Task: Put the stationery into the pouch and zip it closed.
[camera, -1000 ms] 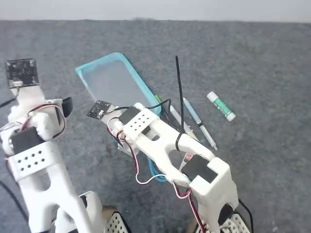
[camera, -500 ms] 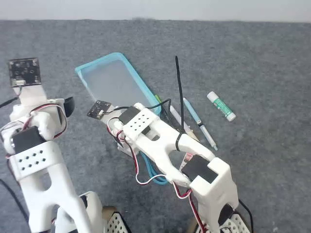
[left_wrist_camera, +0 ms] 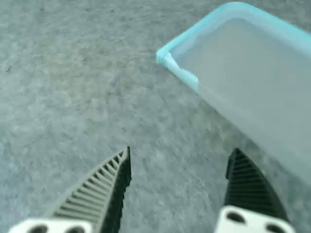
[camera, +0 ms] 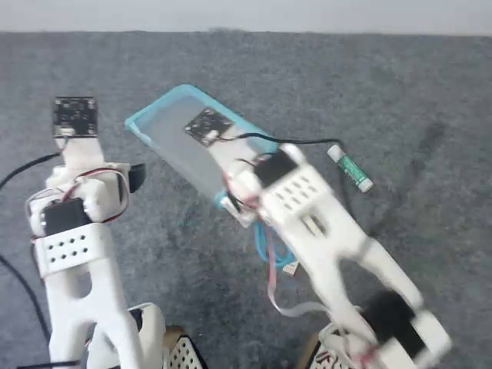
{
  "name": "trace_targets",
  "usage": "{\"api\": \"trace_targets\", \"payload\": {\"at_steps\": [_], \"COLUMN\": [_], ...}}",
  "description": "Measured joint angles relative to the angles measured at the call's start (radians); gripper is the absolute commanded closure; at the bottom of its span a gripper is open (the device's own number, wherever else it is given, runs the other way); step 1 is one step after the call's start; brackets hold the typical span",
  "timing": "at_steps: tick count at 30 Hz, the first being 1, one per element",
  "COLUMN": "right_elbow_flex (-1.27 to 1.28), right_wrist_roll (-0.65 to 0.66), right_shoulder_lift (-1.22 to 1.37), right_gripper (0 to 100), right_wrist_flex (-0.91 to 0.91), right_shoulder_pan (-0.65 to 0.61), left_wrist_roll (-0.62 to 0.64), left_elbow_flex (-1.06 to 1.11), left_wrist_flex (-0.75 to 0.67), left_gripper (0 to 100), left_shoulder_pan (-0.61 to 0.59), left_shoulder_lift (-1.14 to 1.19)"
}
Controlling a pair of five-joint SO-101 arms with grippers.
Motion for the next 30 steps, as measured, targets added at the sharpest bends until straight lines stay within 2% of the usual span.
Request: {"api": "trace_targets", "payload": {"at_steps": [5, 9, 13, 18, 24, 30], "right_elbow_flex": [0.207, 0.273, 0.293, 0.377, 0.443, 0.443], "right_wrist_roll": [0.029, 0.032, 0.032, 0.025, 0.023, 0.023], "right_shoulder_lift": [-0.324, -0.480, -0.535, -0.588, -0.672, -0.674], "right_gripper": [99.2, 99.2, 99.2, 99.2, 99.2, 99.2], "right_wrist_flex": [-0.058, -0.058, -0.060, -0.107, -0.166, -0.172], "right_shoulder_pan": [-0.003, 0.011, 0.051, 0.064, 0.015, -0.006], "left_wrist_roll": [-0.003, -0.003, -0.003, -0.014, -0.014, -0.014], "left_elbow_flex": [0.041, 0.075, 0.106, 0.212, 0.302, 0.315], "left_wrist_flex": [0.002, 0.021, 0.021, 0.021, 0.038, 0.120], "left_gripper": [70, 70, 67, 64, 64, 64], "left_shoulder_pan": [0.101, 0.206, 0.270, 0.351, 0.422, 0.509], "left_shoulder_lift": [0.000, 0.000, -0.017, -0.183, -0.445, -0.606]}}
